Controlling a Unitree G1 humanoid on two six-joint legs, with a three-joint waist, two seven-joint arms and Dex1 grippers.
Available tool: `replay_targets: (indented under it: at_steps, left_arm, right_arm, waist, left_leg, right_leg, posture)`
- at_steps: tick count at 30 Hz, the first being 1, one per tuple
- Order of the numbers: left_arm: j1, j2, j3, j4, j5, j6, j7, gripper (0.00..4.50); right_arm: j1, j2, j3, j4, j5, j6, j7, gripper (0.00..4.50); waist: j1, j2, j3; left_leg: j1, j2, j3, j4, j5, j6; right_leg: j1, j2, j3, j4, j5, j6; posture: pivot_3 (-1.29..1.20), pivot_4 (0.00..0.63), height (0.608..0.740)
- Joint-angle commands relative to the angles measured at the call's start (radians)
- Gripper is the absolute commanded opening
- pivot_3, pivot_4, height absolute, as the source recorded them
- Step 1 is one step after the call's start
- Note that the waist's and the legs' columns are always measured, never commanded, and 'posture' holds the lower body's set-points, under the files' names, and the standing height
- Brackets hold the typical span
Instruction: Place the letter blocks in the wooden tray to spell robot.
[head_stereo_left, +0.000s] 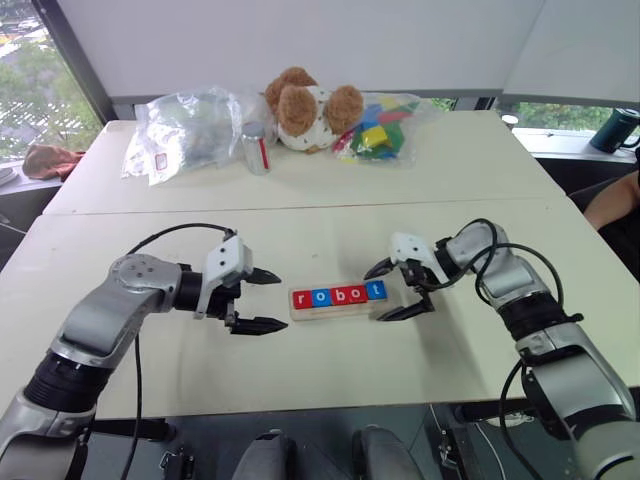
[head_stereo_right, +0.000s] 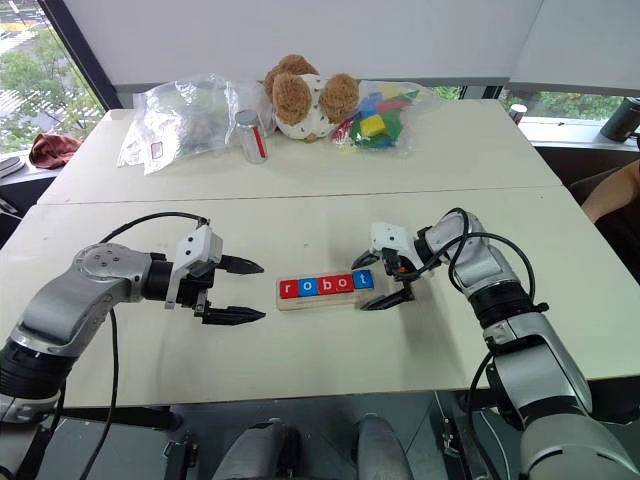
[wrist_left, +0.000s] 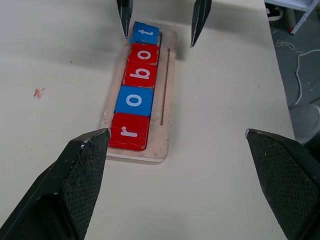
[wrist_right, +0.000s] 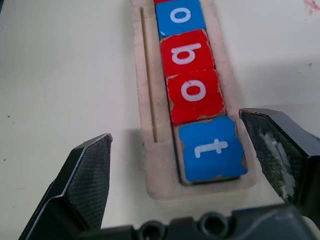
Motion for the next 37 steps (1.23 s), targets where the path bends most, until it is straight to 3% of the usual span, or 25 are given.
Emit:
replay_targets:
  at_steps: [1,18,24,29,32,37]
  left_arm:
    - [-0.013,0.003,0.013,-0.005,-0.007,-0.009,-0.005,4.50]
    - [-0.030,-0.008,0.003,0.014,-0.002,-0.016,-0.009,4.50]
    - [-0.006,0.000,0.045,-0.010,-0.036,0.012,0.008,4.50]
    - [0.082,0.055,0.126,-0.061,-0.092,0.073,0.013,4.50]
    - [0.137,0.064,0.192,-0.020,-0.098,0.098,0.061,4.50]
    - [0.211,0.037,0.255,0.015,-0.120,0.107,0.106,4.50]
  right_arm:
    - [0.009,-0.030,-0.027,-0.038,0.020,0.012,-0.006,4.47]
    - [0.051,-0.048,-0.023,-0.103,0.042,0.068,-0.021,4.47]
    - [0.022,-0.078,-0.134,-0.132,0.078,0.126,-0.150,4.47]
    - [0.219,-0.186,-0.297,-0.482,0.256,0.521,-0.202,4.47]
    - [0.409,-0.230,-0.453,-0.662,0.345,0.733,-0.295,4.47]
    - [0.644,-0.215,-0.589,-0.810,0.396,0.840,-0.433,4.47]
  waist:
    - [-0.001,0.000,0.000]
    - [0.000,0.000,0.000]
    - [0.000,0.000,0.000]
    - [0.006,0.000,0.000]
    - [0.009,0.000,0.000]
    - [0.005,0.000,0.000]
  left_leg:
    - [0.000,0.000,0.000,0.000,0.000,0.000]
    - [0.000,0.000,0.000,0.000,-0.001,0.001]
    - [0.000,0.000,0.000,0.000,-0.001,0.001]
    - [-0.002,0.000,-0.003,-0.001,-0.001,0.001]
    - [-0.004,0.000,-0.004,-0.002,-0.002,0.003]
    - [-0.003,0.000,-0.002,0.000,-0.002,0.003]
  right_leg:
    - [0.000,0.000,0.000,0.000,0.000,0.000]
    - [0.000,0.000,0.000,0.000,0.000,0.000]
    - [0.000,0.000,0.000,0.000,0.000,0.000]
    - [-0.002,0.000,-0.001,0.000,0.000,0.000]
    - [-0.002,0.000,-0.001,-0.002,0.000,0.000]
    - [-0.001,-0.001,0.000,-0.002,0.000,0.000]
  posture:
    - [0.00,0.150,0.740]
    - [0.00,0.150,0.740]
    - [0.00,0.150,0.740]
    - [0.00,0.150,0.740]
    - [0.00,0.150,0.740]
    - [0.00,0.150,0.740]
